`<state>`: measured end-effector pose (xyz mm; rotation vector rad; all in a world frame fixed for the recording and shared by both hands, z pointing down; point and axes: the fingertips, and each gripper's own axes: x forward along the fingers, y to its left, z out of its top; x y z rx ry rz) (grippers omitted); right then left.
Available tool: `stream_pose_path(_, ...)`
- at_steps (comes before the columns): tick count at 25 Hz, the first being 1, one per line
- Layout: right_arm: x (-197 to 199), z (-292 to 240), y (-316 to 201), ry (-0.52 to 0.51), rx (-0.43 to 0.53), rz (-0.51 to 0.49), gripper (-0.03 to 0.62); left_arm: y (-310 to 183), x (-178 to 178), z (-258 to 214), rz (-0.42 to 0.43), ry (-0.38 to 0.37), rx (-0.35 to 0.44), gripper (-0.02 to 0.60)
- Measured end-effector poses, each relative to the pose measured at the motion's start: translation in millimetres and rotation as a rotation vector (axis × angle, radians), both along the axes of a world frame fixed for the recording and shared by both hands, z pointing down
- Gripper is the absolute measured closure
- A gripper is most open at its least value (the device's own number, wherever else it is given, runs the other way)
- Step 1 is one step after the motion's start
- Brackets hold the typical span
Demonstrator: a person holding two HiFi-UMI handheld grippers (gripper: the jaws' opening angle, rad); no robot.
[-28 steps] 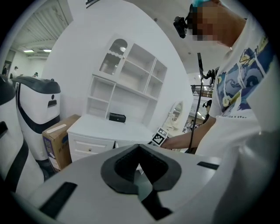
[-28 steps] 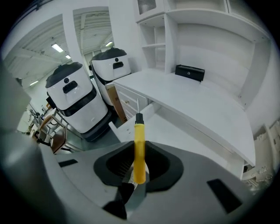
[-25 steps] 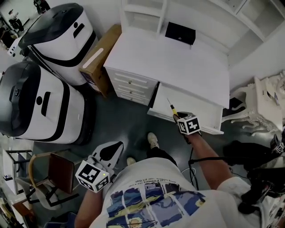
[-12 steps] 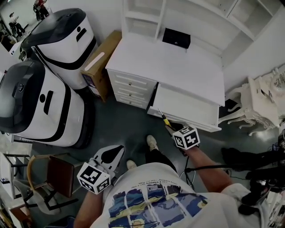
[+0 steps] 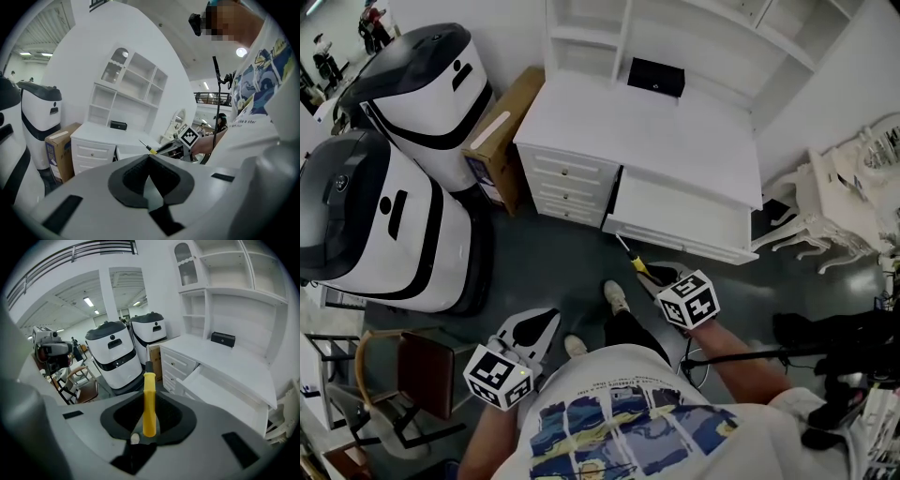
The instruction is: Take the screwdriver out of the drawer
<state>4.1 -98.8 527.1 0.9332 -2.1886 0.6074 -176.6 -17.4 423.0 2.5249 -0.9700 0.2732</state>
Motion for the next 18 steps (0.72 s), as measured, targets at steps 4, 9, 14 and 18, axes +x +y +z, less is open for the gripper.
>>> stream_pose_path(4, -5, -6, 11, -0.005, 0.013, -0.007, 0.502, 7, 1, 0, 0.011, -0.002, 0.004, 0.568)
stream_pose_path(9, -11, -13, 20, -0.012, 0.033, -0.012, 0.502, 13, -1, 0, 0.017, -0.003, 0.010, 0.568)
stream_pose_path(14, -23, -17, 27, -0.016, 0.050, -0.028, 0.502, 17, -6, 1, 0.024, -0.008, 0.017, 0.568)
stream_pose_path(18, -26, -21, 32, -0.021, 0.061, -0.039, 0.502, 20, -6, 1, 0.023, -0.014, 0.018, 0.568)
